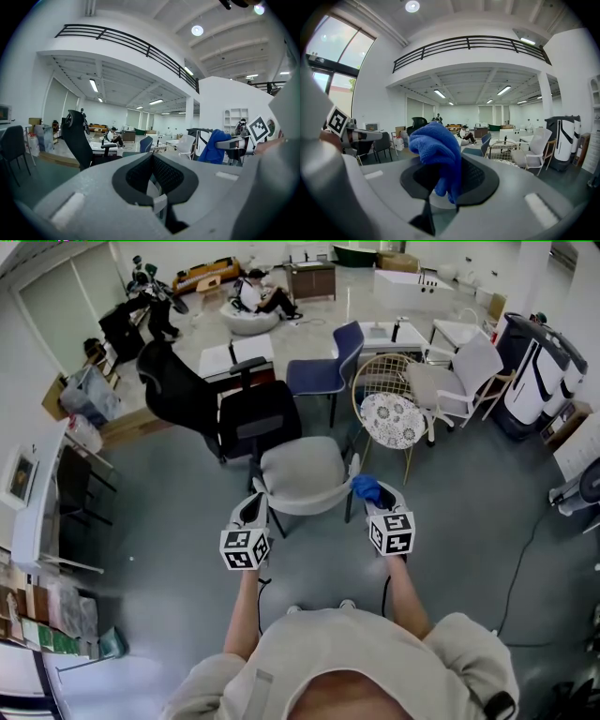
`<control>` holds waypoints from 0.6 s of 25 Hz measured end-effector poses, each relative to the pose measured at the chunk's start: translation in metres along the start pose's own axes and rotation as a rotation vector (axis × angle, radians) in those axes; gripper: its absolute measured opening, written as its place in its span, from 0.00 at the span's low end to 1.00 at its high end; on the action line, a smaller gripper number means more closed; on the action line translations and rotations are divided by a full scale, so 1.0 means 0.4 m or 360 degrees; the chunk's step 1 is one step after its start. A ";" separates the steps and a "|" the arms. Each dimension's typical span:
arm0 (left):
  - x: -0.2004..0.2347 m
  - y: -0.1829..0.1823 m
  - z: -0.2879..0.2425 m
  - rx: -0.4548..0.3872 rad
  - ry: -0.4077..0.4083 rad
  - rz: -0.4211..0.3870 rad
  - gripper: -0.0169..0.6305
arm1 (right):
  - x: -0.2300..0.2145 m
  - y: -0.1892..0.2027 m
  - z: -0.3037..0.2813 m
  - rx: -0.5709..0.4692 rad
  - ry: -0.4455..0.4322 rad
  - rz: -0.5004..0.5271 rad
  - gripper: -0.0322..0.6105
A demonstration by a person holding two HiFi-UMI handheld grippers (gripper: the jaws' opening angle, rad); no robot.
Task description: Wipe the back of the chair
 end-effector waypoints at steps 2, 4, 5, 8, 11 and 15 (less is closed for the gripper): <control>-0.002 0.004 0.004 0.0001 -0.0002 0.0004 0.03 | 0.002 -0.002 0.002 0.0001 -0.0003 0.0004 0.20; -0.006 0.007 0.006 0.0004 0.0000 0.0008 0.03 | 0.003 -0.005 0.004 0.0003 -0.0004 0.0011 0.20; -0.006 0.008 0.008 0.0004 0.0002 0.0010 0.03 | 0.004 -0.007 0.005 0.0004 -0.0004 0.0013 0.20; -0.008 0.014 0.014 0.0006 0.0008 0.0013 0.03 | 0.007 -0.003 0.011 0.0014 -0.0001 0.0016 0.20; -0.009 0.021 0.018 0.0013 0.0010 0.0009 0.03 | 0.005 0.005 0.015 0.0014 0.0003 0.0004 0.20; -0.009 0.016 0.019 0.0020 0.0012 0.0003 0.03 | 0.005 0.001 0.014 0.0016 0.0007 -0.0003 0.20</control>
Point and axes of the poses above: the fingertips, and each gripper's own axes: z backward along the fingers, x to its left, y out of its underside, the point moved 1 cm from there along z, backward along the fingers, and after that the axes turned 6 degrees about -x, right-handed, at the moved point
